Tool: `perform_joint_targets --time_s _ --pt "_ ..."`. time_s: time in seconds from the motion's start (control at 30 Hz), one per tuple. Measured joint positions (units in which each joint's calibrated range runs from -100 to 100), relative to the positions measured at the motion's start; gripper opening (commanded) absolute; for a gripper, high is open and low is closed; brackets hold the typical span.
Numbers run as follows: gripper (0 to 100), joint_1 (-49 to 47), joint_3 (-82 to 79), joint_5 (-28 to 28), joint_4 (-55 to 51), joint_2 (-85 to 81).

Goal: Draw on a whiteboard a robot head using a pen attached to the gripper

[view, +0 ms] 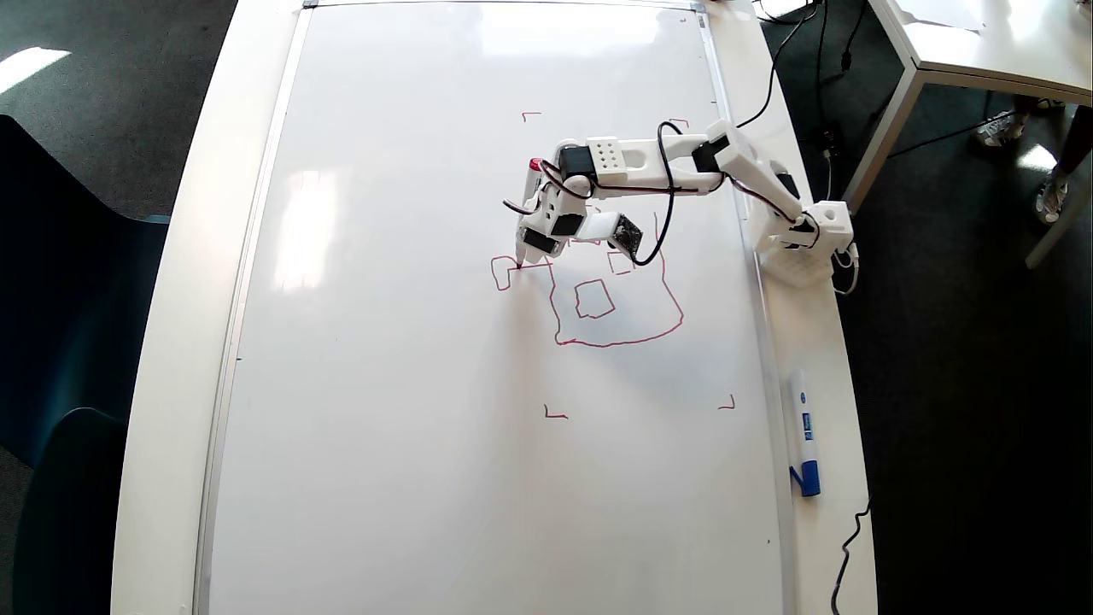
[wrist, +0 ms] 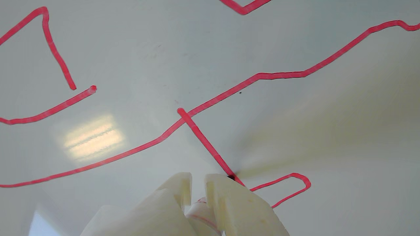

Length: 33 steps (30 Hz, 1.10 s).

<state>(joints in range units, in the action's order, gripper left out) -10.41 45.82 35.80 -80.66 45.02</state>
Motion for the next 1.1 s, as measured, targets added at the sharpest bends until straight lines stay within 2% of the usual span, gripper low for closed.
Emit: perform_joint_targets --time_s 0.33,0.5,0.67,0.93,1.1 --pt "1 -0.38 -0.37 -0.16 0.76 -0.42" --pt "1 -0.75 4.39 -0.11 0.00 -0.08" --pt "1 0.08 5.30 -0.16 -0.08 -4.57" --pt "1 3.17 5.21 -9.09 -0.17 -17.45" --pt "1 2.79 -2.83 -13.10 -0.17 -29.06"
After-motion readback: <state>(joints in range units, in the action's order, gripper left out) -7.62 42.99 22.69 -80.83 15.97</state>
